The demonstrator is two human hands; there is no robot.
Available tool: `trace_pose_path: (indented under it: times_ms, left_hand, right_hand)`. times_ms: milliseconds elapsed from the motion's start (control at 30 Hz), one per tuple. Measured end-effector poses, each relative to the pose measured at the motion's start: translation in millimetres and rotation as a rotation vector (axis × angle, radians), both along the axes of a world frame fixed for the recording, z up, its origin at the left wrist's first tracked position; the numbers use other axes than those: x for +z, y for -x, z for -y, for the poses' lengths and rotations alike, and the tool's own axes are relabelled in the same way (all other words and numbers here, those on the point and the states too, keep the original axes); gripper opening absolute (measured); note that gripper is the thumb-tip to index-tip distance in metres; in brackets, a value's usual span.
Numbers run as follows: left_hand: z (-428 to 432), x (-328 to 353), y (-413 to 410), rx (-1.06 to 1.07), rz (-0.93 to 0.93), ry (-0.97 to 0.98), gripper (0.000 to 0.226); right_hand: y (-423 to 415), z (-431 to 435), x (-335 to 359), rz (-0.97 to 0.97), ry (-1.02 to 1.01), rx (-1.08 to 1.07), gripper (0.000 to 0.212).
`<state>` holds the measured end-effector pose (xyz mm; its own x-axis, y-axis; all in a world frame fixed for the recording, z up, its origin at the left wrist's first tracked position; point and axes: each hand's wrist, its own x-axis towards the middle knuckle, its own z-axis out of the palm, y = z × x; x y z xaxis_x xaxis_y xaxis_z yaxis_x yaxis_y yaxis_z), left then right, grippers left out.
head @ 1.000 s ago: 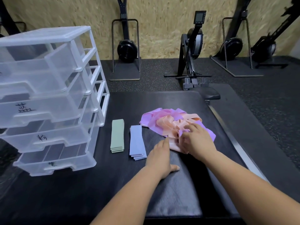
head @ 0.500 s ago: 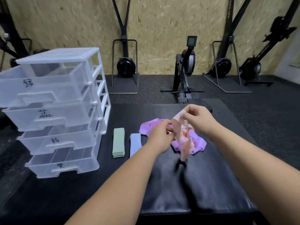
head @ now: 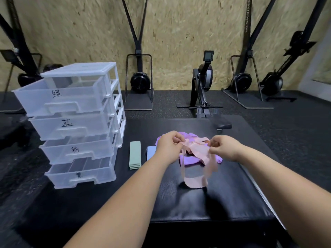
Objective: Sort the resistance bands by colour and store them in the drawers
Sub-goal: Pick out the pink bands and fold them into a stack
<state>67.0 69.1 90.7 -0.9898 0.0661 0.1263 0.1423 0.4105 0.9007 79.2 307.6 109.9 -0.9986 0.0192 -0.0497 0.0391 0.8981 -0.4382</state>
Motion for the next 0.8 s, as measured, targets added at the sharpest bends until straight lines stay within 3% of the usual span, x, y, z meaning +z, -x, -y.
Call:
trace_pose_path:
  times_ms: [100, 267, 400, 533, 667, 800]
  left_hand:
    - [12.6, -0.3, -7.5, -0.045, 0.055, -0.049, 0.022]
    - [29.9, -1.7, -26.6, -0.131, 0.098, -0.145, 0.027]
    - [41.3, 3.6, -44.8, -0.151, 0.104, -0.247, 0.040]
    - [57.4, 9.5, -57.5, -0.093, 0.113, -0.382, 0.032]
    - [77.4, 6.2, -62.6, 0.044, -0.011, -0.235, 0.029]
    - [88.2, 5.9, -69.2, -0.121, 0.030, -0.202, 0.027]
  right_hand:
    - [-14.4, 17.2, -6.3, -0.094, 0.029, 0.017, 0.020]
    - [-34.8, 67.9, 0.7, -0.155, 0.300, 0.108, 0.017]
    - [-47.7, 99.8, 6.6, -0.170, 0.377, 0.110, 0.015]
    - [-56.9, 118.3, 11.6, -0.211, 0.407, 0.091, 0.023]
    - [-65.9, 130.3, 21.1, -0.217, 0.579, 0.171, 0.016]
    - [-66.7, 134.3, 25.5, -0.205, 0.732, 0.198, 0.014]
